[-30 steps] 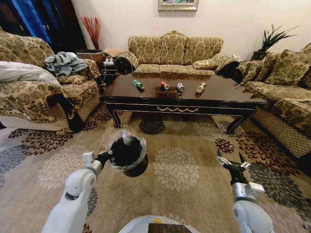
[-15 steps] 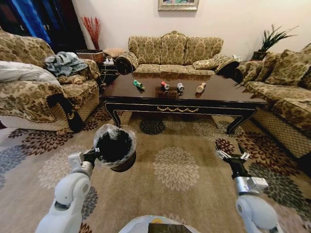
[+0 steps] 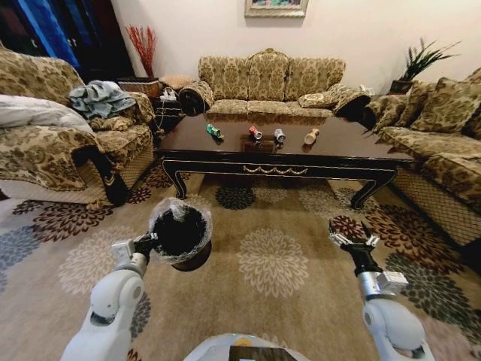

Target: Move to the front of the table and place the trash on the table into the trash bin.

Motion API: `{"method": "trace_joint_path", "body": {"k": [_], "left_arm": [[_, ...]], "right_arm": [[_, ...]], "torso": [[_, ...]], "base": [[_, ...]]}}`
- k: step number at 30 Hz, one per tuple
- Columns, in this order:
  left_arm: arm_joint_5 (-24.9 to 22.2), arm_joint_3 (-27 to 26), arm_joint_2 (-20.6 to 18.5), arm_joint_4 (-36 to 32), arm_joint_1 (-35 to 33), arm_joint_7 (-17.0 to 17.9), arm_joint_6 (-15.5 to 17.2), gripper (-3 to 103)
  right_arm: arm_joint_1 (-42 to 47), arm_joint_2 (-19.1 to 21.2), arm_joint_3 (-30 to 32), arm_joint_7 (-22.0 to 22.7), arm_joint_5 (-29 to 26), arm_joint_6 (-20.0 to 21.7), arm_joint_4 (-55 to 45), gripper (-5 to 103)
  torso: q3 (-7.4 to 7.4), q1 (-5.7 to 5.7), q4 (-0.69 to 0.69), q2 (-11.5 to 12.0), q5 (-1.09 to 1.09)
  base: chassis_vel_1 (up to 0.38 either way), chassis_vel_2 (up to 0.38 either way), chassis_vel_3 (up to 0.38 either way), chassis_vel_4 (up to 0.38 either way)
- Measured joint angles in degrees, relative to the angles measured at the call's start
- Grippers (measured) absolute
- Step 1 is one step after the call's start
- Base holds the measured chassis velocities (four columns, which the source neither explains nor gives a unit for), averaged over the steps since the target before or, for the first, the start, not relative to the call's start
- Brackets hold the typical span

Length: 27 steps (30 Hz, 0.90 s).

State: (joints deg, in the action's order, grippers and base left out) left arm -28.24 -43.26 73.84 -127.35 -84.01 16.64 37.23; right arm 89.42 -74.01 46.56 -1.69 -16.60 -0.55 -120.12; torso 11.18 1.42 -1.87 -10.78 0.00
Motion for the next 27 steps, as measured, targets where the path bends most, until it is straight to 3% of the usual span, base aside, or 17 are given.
{"method": "trace_joint_path", "body": {"k": [14, 27], "left_arm": [[0.6, 0.6, 0.5, 1.5, 0.7, -0.8, -0.2, 4], [0.8, -0.2, -0.6, 0.0, -0.2, -1.8, -0.1, 4]], "right_arm": [[-1.7, 0.8, -0.8, 0.0, 0.0, 1.2, 1.2, 100], [-3.8, 0.8, -1.5, 0.3, 0.0, 2.7, 2.4, 100]], "torso": [[0.01, 0.02, 0.0, 0.0, 0.0], [0.6, 0.26, 0.0, -0.9, 0.0]], "base": [[-0.157, 0.175, 0.159, -0.167], [-0.047, 0.048, 0.055, -0.056]]}}
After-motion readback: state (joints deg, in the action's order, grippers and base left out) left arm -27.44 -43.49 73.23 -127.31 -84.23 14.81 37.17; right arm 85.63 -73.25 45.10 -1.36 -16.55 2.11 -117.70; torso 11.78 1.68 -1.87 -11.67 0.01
